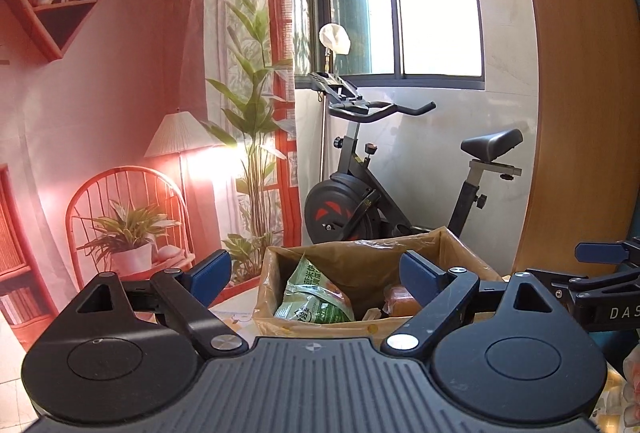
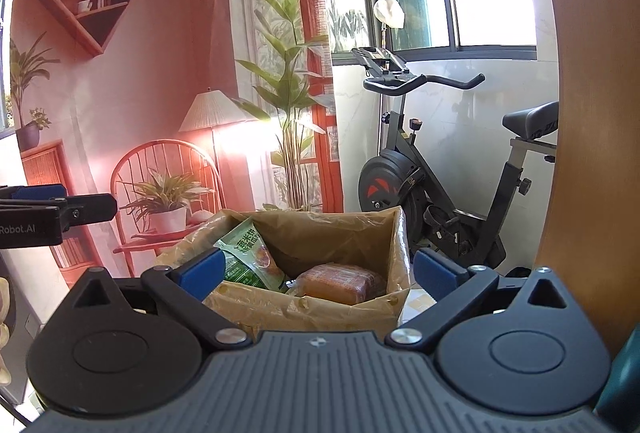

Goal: Organize snacks

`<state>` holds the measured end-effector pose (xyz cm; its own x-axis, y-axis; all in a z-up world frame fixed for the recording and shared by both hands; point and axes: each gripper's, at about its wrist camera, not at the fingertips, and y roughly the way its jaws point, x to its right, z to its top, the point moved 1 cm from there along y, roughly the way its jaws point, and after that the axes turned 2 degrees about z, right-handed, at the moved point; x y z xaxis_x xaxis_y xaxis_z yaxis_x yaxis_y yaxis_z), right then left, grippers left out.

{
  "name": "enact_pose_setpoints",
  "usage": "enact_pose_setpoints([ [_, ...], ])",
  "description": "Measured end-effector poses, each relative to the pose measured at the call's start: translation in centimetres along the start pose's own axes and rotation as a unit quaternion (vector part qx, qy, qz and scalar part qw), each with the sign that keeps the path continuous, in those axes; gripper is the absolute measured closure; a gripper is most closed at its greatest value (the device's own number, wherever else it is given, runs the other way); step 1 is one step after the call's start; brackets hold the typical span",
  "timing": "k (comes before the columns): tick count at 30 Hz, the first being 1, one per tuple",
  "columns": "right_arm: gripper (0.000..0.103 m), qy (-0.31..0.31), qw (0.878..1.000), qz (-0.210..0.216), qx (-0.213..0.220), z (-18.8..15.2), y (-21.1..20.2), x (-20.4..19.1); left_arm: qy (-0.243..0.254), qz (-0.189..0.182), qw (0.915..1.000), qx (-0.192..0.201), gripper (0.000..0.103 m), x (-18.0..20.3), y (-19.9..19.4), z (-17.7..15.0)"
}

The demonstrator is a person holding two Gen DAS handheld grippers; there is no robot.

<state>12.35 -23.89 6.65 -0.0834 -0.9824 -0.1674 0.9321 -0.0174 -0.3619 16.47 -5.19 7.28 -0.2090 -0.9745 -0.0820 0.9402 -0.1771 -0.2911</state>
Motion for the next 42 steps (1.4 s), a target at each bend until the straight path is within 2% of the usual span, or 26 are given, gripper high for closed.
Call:
enact_pose_setpoints([
  [17,0.001,0.012,1.0,-0.004,-0.007,-0.7,-0.5,-0.3,-0.018,0.027,0.9994,-0.013,0.011,-0.4,-1.0,-1.4],
  [42,0.001,0.01,1.0,-0.005,-0.003,-0.4,-0.5,-0.3,-0.03,0.033,0.999,-0.007,0.011,-0.4,-1.5,-1.2],
])
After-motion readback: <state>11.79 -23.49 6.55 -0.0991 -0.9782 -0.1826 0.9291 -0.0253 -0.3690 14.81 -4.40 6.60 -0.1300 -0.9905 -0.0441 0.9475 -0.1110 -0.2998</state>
